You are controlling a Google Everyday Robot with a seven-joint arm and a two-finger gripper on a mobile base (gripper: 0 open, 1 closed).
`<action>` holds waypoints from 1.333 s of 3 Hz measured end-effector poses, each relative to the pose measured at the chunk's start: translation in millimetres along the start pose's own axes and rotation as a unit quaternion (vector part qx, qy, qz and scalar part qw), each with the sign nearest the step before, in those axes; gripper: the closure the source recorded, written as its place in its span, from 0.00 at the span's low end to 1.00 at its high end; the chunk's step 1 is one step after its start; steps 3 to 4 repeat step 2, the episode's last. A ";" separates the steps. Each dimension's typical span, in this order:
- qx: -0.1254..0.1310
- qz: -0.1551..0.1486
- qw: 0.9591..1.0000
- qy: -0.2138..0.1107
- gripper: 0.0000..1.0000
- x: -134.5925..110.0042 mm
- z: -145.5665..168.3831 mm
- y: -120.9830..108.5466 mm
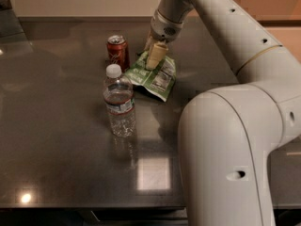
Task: Move green jalapeno chip bag near coke can
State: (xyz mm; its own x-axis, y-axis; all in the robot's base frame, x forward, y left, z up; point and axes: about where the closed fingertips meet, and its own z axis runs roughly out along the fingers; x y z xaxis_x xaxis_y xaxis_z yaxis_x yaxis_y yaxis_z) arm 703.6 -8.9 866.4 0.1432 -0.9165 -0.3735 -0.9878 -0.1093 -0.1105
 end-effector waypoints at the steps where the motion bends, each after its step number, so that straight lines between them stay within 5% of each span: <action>1: 0.007 0.000 1.000 -0.003 0.00 -2.1 4.2 -5.2; 4: 0.007 0.000 1.000 -0.003 0.00 -2.1 4.2 -5.2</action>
Offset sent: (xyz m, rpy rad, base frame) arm 0.0043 0.0035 -0.0021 0.0073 -0.0102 -0.0034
